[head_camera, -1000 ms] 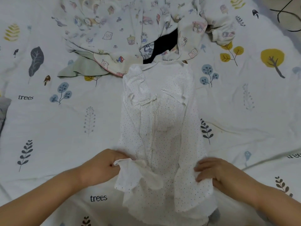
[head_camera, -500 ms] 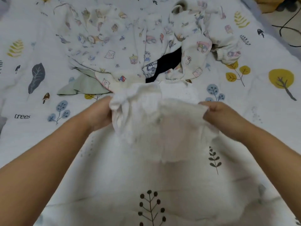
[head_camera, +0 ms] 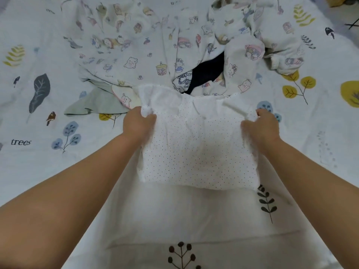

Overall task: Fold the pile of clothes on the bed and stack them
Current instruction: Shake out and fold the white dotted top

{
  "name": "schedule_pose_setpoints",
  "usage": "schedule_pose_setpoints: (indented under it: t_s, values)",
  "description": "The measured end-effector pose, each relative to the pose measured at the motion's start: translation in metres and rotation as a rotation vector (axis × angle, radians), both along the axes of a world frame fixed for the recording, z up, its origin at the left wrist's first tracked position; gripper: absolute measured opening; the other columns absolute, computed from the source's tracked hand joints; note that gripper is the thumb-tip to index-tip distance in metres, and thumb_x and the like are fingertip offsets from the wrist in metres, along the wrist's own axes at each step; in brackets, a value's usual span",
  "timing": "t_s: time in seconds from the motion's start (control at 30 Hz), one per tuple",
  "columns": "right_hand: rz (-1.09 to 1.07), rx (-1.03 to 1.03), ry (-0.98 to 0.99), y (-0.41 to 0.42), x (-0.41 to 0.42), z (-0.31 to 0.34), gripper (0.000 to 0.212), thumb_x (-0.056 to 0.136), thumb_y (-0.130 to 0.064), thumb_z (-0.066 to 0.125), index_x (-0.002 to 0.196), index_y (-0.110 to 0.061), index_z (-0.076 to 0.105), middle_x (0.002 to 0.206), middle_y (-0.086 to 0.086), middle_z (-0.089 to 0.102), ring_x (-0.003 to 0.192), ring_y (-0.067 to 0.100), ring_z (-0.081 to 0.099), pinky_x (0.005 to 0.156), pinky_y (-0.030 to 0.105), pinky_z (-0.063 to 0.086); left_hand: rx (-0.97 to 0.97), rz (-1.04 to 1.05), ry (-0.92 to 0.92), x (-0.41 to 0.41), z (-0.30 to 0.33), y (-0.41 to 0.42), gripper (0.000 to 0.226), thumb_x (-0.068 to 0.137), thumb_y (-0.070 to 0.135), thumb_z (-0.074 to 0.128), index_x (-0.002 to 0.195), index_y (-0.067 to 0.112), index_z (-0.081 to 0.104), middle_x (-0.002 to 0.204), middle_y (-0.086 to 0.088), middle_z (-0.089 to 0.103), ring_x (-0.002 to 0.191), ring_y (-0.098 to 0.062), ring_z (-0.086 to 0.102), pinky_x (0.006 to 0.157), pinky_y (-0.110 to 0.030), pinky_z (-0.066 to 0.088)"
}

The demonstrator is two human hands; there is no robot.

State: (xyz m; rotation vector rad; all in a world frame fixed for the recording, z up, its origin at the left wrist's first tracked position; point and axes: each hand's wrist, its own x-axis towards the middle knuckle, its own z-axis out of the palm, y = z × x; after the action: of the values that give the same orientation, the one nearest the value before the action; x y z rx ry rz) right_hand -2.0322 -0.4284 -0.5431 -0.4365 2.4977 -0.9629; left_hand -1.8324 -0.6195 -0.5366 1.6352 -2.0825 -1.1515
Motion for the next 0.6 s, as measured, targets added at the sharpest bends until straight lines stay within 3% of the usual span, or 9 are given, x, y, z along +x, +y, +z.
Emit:
schedule_pose_setpoints:
  t_s: [0.07, 0.13, 0.17, 0.23, 0.3, 0.4, 0.47, 0.53, 0.6]
  values:
    - [-0.017, 0.064, 0.022, 0.001, 0.0, 0.001, 0.029, 0.084, -0.019, 0.059, 0.11, -0.008, 0.05, 0.087, 0.002, 0.052, 0.084, 0.023, 0.052, 0.066, 0.031, 0.039, -0.027, 0.028, -0.076, 0.0, -0.002, 0.0, 0.032, 0.085, 0.031, 0.062, 0.101, 0.006, 0.052, 0.095, -0.004, 0.056, 0.09, -0.024, 0.051, 0.073, -0.029, 0.041]
    - [-0.031, 0.115, -0.061, 0.002, 0.001, 0.001, 0.054, 0.083, -0.032, 0.064, 0.125, -0.004, 0.043, 0.105, 0.006, 0.052, 0.1, 0.027, 0.054, 0.077, 0.035, 0.043, 0.094, 0.041, -0.117, 0.0, -0.006, 0.0, 0.067, 0.081, 0.043, 0.066, 0.128, 0.002, 0.042, 0.121, -0.007, 0.053, 0.11, -0.026, 0.052, 0.088, -0.035, 0.046]
    - [-0.028, 0.137, -0.1, 0.002, 0.003, 0.0, 0.061, 0.082, -0.036, 0.065, 0.127, -0.002, 0.041, 0.11, 0.009, 0.052, 0.104, 0.027, 0.054, 0.08, 0.037, 0.045, 0.142, 0.034, -0.133, 0.001, -0.006, 0.001, 0.073, 0.078, 0.046, 0.067, 0.131, 0.004, 0.04, 0.125, -0.008, 0.053, 0.113, -0.027, 0.053, 0.091, -0.037, 0.047]
    - [0.016, 0.141, -0.132, 0.0, 0.004, 0.0, 0.047, 0.082, -0.033, 0.066, 0.111, 0.0, 0.049, 0.1, 0.011, 0.053, 0.085, 0.023, 0.055, 0.071, 0.033, 0.045, 0.171, 0.013, -0.097, 0.001, -0.005, 0.003, 0.059, 0.079, 0.039, 0.07, 0.123, 0.006, 0.048, 0.12, -0.009, 0.058, 0.109, -0.028, 0.056, 0.09, -0.039, 0.049]
    - [0.039, 0.131, -0.129, 0.0, 0.001, 0.003, 0.021, 0.083, -0.021, 0.065, 0.076, -0.008, 0.051, 0.077, 0.008, 0.053, 0.061, 0.016, 0.047, 0.055, 0.027, 0.039, 0.183, -0.034, -0.022, 0.003, 0.0, 0.009, 0.028, 0.083, 0.021, 0.067, 0.106, 0.011, 0.055, 0.109, -0.009, 0.063, 0.101, -0.029, 0.061, 0.088, -0.04, 0.051]
    - [0.015, 0.108, -0.103, 0.005, -0.005, 0.01, 0.023, 0.084, -0.016, 0.063, 0.067, -0.01, 0.048, 0.067, 0.004, 0.049, 0.062, 0.02, 0.048, 0.059, 0.029, 0.039, 0.113, -0.075, -0.034, 0.008, 0.003, 0.011, 0.026, 0.085, 0.015, 0.063, 0.11, 0.008, 0.057, 0.11, -0.012, 0.063, 0.102, -0.03, 0.06, 0.089, -0.042, 0.05]
    - [-0.022, 0.136, -0.055, 0.008, -0.002, 0.012, 0.021, 0.083, -0.021, 0.063, 0.091, -0.004, 0.055, 0.083, 0.009, 0.054, 0.078, 0.026, 0.052, 0.064, 0.03, 0.039, 0.0, -0.047, -0.135, 0.01, 0.002, 0.012, 0.041, 0.085, 0.02, 0.064, 0.12, 0.004, 0.05, 0.117, -0.013, 0.058, 0.108, -0.031, 0.055, 0.086, -0.036, 0.046]
    - [-0.066, 0.181, 0.057, 0.008, 0.007, 0.012, 0.054, 0.082, -0.027, 0.065, 0.126, -0.004, 0.043, 0.109, 0.014, 0.051, 0.102, 0.03, 0.051, 0.075, 0.035, 0.043, -0.163, 0.022, -0.165, 0.011, 0.004, 0.019, 0.06, 0.084, 0.026, 0.065, 0.132, 0.003, 0.037, 0.13, -0.014, 0.047, 0.116, -0.032, 0.049, 0.087, -0.036, 0.041]
    - [-0.04, 0.204, 0.309, 0.005, 0.023, 0.017, 0.076, 0.084, -0.033, 0.063, 0.144, -0.009, 0.023, 0.138, 0.016, 0.036, 0.129, 0.032, 0.035, 0.1, 0.045, 0.034, -0.462, -0.041, -0.12, 0.01, 0.006, 0.032, 0.069, 0.086, 0.031, 0.061, 0.14, 0.002, 0.029, 0.142, -0.018, 0.034, 0.129, -0.033, 0.037, 0.102, -0.04, 0.033]
